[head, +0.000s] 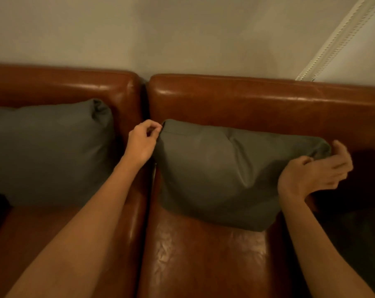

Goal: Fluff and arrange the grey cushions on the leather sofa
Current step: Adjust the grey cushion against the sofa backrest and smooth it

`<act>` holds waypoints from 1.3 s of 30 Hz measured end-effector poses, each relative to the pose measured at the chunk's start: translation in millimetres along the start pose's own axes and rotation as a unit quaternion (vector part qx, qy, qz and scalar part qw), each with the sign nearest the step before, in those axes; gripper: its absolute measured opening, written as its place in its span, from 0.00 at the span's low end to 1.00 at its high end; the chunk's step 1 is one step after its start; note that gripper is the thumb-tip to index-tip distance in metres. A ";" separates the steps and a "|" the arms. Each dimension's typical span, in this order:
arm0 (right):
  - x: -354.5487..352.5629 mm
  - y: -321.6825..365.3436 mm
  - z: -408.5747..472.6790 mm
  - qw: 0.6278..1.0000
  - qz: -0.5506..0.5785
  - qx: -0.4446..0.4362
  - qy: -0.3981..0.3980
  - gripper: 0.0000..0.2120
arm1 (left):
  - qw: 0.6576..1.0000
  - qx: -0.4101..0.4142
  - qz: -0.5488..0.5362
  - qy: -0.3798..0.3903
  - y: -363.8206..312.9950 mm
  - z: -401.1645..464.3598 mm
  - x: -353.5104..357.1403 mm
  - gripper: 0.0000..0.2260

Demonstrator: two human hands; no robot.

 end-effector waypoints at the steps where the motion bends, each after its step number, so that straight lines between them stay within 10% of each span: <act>1: -2.0 17.2 -6.3 0.998 0.034 -0.047 -0.006 0.25 | 1.000 -0.008 -0.004 0.006 3.6 0.1 -1.8 0.07; 6: 41.7 117.6 -72.5 0.936 0.152 -0.258 0.187 0.21 | 0.997 0.029 0.016 0.066 1.7 -7.2 1.4 0.12; 12: 114.1 122.1 -172.0 0.794 -0.032 -0.354 0.493 0.24 | 0.986 0.113 0.087 0.084 2.5 -17.9 3.1 0.16; 22: 93.0 105.1 -179.8 0.785 -0.057 -0.384 0.483 0.25 | 0.988 0.133 0.072 0.029 -0.3 -28.0 -6.8 0.13; 31: 96.3 121.6 -158.8 0.810 -0.034 -0.271 0.519 0.17 | 0.989 -0.053 -0.132 0.035 31.5 -26.2 -5.2 0.10; 39: 110.4 177.2 -173.0 0.697 -0.016 -0.407 0.590 0.09 | 0.935 -0.137 -0.290 0.153 22.9 -42.7 17.3 0.10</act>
Point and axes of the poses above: each hand's wrist, its own z-axis towards the middle knuckle, its own x-axis out of the palm, y = z × x, the point moved 8 cm from there along z, towards the middle knuckle, and after that the axes turned 6 degrees about -y, right-handed, at the moved point
